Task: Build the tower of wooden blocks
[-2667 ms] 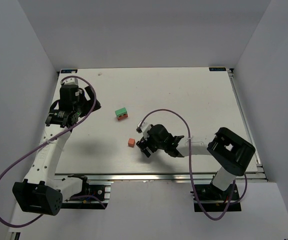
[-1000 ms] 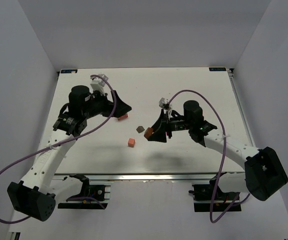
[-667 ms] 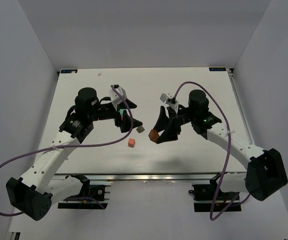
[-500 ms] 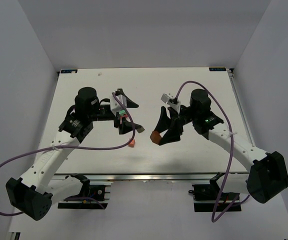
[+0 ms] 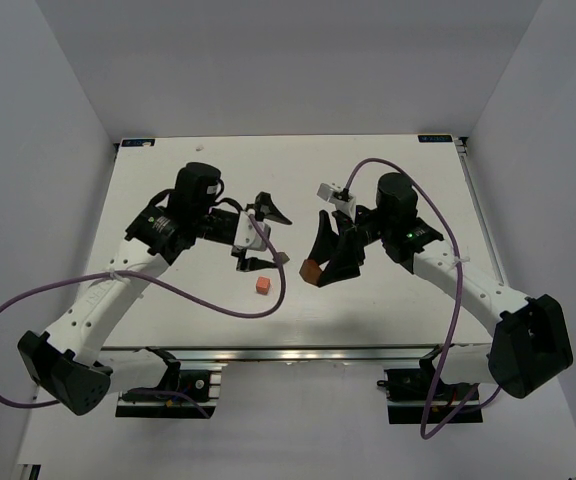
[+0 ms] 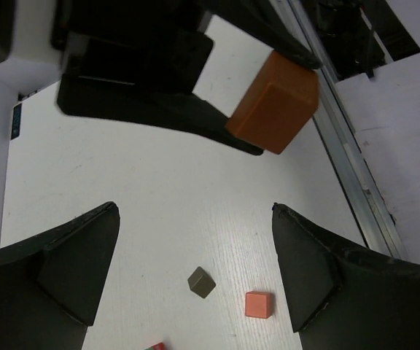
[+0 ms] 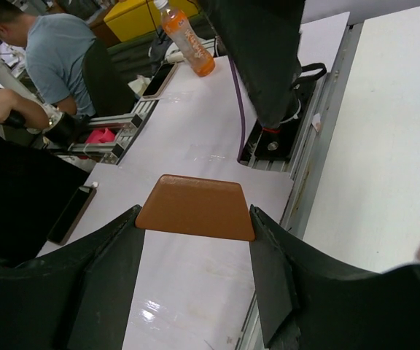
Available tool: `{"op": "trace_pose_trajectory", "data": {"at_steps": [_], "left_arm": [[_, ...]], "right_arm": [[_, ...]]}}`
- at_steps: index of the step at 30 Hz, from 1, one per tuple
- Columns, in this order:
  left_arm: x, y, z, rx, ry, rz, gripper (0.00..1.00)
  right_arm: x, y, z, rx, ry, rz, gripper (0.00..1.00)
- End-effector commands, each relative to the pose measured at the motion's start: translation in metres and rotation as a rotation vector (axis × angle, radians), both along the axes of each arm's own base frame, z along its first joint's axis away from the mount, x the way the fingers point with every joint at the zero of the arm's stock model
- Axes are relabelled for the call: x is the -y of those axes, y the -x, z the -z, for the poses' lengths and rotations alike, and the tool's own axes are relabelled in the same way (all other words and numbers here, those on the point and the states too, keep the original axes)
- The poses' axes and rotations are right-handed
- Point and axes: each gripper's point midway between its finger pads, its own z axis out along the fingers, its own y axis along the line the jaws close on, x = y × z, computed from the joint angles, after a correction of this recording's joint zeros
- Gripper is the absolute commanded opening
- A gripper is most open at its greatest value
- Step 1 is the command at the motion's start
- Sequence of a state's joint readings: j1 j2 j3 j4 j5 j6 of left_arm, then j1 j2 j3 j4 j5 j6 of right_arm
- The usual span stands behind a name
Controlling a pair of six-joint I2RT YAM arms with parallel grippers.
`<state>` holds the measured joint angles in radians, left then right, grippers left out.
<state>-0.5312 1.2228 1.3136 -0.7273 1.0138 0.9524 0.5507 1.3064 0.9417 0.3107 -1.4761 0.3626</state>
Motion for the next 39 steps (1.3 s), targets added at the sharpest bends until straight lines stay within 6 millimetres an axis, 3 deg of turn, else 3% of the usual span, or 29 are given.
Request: {"op": "trace_pose_trajectory", "data": {"at_steps": [1,8,17,24,39], "left_arm": [[0.004,0.020,0.013,0.042,-0.043,0.070,0.94],[0.026,0.041,0.011,0.011,0.014,0.131,0.92],[0.044,0.042,-0.002,0.005,0.070,0.114,0.84],[0.046,0.042,-0.001,0.007,0.068,0.113,0.61],[0.043,0.056,0.004,0.075,0.060,0.180,0.66]], "right_arm": [[0.002,0.001,-0.021,0.037,-0.026,-0.015,0.27],[-0.002,-0.004,-0.018,0.012,-0.012,0.016,0.27],[0.000,-0.001,-0.014,0.004,-0.007,0.016,0.26],[0.000,0.000,-0.014,0.010,-0.011,0.020,0.26],[0.000,-0.001,-0.014,0.001,-0.006,0.017,0.25]]}}
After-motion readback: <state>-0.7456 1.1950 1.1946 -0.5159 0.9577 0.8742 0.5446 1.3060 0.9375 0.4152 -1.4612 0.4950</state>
